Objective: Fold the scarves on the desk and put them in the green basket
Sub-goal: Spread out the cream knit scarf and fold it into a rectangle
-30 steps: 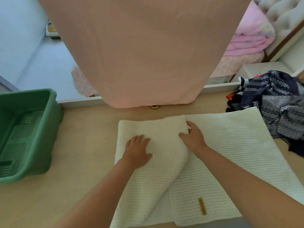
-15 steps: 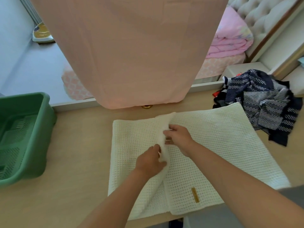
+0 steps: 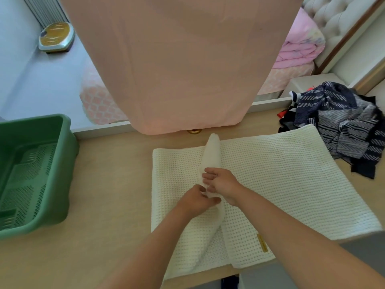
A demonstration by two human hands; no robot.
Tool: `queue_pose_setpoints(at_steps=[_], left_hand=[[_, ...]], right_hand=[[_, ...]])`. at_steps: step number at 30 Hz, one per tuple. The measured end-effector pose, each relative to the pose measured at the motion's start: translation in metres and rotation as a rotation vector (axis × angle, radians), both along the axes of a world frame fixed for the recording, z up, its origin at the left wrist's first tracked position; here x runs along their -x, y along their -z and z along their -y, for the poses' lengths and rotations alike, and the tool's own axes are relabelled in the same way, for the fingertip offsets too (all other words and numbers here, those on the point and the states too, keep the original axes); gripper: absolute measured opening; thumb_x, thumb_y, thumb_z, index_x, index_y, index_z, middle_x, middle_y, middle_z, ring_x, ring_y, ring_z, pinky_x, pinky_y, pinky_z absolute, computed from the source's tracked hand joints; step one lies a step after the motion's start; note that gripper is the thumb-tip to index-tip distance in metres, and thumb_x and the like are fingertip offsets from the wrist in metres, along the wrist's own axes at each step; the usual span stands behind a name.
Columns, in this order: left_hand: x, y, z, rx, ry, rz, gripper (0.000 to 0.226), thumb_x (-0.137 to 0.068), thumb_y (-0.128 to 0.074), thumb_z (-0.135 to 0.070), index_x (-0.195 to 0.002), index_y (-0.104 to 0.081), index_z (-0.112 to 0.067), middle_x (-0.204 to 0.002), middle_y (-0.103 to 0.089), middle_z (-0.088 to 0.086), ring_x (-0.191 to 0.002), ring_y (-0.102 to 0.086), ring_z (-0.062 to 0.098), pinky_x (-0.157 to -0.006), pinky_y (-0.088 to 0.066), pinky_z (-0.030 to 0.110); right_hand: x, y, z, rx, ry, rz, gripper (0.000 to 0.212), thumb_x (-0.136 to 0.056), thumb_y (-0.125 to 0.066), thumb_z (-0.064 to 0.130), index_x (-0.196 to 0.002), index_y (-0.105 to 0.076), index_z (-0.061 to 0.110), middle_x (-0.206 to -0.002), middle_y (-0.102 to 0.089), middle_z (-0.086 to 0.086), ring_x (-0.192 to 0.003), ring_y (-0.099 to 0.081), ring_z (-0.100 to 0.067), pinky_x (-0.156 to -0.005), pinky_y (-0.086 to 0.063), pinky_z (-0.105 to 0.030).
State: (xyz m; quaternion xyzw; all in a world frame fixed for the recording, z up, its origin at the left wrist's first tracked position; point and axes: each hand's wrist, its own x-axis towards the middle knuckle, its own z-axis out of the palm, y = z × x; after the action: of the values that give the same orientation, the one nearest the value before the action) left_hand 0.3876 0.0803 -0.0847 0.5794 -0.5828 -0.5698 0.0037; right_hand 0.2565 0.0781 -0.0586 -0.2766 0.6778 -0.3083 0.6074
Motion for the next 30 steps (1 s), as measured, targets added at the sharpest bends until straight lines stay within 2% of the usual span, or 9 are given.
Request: queue_pose_setpoints(at_steps=[4,7,12,16,20,22,24,27,30], left_hand=[[0.008,0.013,-0.004,0.144,0.04,0.097,0.054,-0.072,-0.076,-0.046,-0.113,-0.05,-0.024,-0.099,-0.066,-0.01,-0.09,-0.064,0.009,-0.075,-0.052,0.029],[0.002,0.014,0.003,0.056,-0.14,-0.062,0.031,-0.079,-0.075,-0.025,-0.102,-0.056,-0.024,-0.091,-0.066,-0.005,-0.081,-0.066,0.012,-0.079,-0.057,0.034],[-0.035,-0.006,0.035,0.264,-0.345,-0.108,0.022,-0.087,-0.057,-0.012,-0.107,-0.056,-0.019,-0.091,-0.061,-0.001,-0.074,-0.061,0.019,-0.066,-0.054,0.035],[-0.072,-0.008,0.043,0.619,-0.079,0.2,0.031,-0.088,-0.06,-0.012,-0.116,-0.052,-0.022,-0.115,-0.046,-0.003,-0.079,-0.056,0.014,-0.062,-0.044,0.026],[-0.074,0.001,0.018,0.576,0.158,0.081,0.015,-0.092,-0.061,-0.033,-0.106,-0.063,-0.027,-0.107,-0.056,-0.005,-0.089,-0.054,0.007,-0.075,-0.047,0.024],[-0.079,0.01,0.007,0.593,0.261,0.133,0.049,-0.079,-0.066,-0.059,-0.115,-0.061,-0.027,-0.112,-0.051,-0.008,-0.103,-0.049,0.011,-0.088,-0.045,0.027],[-0.088,0.015,0.002,0.657,0.401,0.239,0.073,-0.064,-0.074,-0.063,-0.123,-0.051,-0.027,-0.118,-0.044,-0.006,-0.108,-0.042,0.015,-0.092,-0.042,0.029],[-0.095,0.009,0.004,0.657,0.416,0.246,0.05,-0.076,-0.074,-0.041,-0.12,-0.055,-0.026,-0.119,-0.05,-0.006,-0.109,-0.046,0.015,-0.081,-0.04,0.026],[-0.098,-0.002,0.008,0.658,0.369,0.208,0.027,-0.088,-0.064,-0.03,-0.115,-0.065,-0.027,-0.115,-0.062,-0.008,-0.107,-0.055,0.014,-0.086,-0.044,0.028]], right_hand=[[0.0,0.002,-0.006,0.046,0.024,-0.009,0.047,-0.093,-0.044,-0.015,-0.126,-0.061,0.015,-0.124,-0.065,-0.003,-0.111,-0.063,-0.014,-0.084,-0.058,-0.027],[0.004,0.006,-0.012,0.136,0.144,-0.29,0.043,-0.092,-0.043,-0.009,-0.11,-0.067,0.021,-0.112,-0.066,0.001,-0.1,-0.064,-0.012,-0.081,-0.056,-0.025],[0.006,0.014,-0.032,0.103,-0.073,-0.507,0.046,-0.092,-0.045,-0.003,-0.126,-0.06,0.023,-0.122,-0.057,0.006,-0.108,-0.055,-0.009,-0.08,-0.043,-0.015],[-0.017,0.023,-0.037,0.085,-0.294,-0.486,0.047,-0.097,-0.052,0.009,-0.141,-0.05,0.024,-0.132,-0.057,0.003,-0.111,-0.055,-0.01,-0.095,-0.044,-0.021],[-0.048,0.028,-0.039,0.159,-0.331,-0.436,0.047,-0.099,-0.051,0.011,-0.145,-0.047,0.022,-0.141,-0.053,0.006,-0.125,-0.05,-0.007,-0.105,-0.037,-0.019],[-0.057,0.031,-0.039,0.17,-0.29,-0.461,0.048,-0.099,-0.05,0.009,-0.145,-0.047,0.023,-0.14,-0.048,0.011,-0.129,-0.047,-0.008,-0.106,-0.037,-0.021],[-0.06,0.034,-0.038,0.154,-0.22,-0.491,0.054,-0.097,-0.054,0.011,-0.147,-0.041,0.026,-0.144,-0.043,0.008,-0.132,-0.046,-0.012,-0.107,-0.041,-0.027],[-0.063,0.034,-0.037,0.127,-0.15,-0.422,0.067,-0.095,-0.061,0.017,-0.152,-0.027,0.029,-0.143,-0.045,0.004,-0.124,-0.05,-0.013,-0.097,-0.045,-0.026],[-0.063,0.026,-0.034,0.1,-0.142,-0.368,0.063,-0.092,-0.065,0.029,-0.146,-0.034,0.029,-0.115,-0.058,0.005,-0.101,-0.058,-0.01,-0.08,-0.044,-0.022]])
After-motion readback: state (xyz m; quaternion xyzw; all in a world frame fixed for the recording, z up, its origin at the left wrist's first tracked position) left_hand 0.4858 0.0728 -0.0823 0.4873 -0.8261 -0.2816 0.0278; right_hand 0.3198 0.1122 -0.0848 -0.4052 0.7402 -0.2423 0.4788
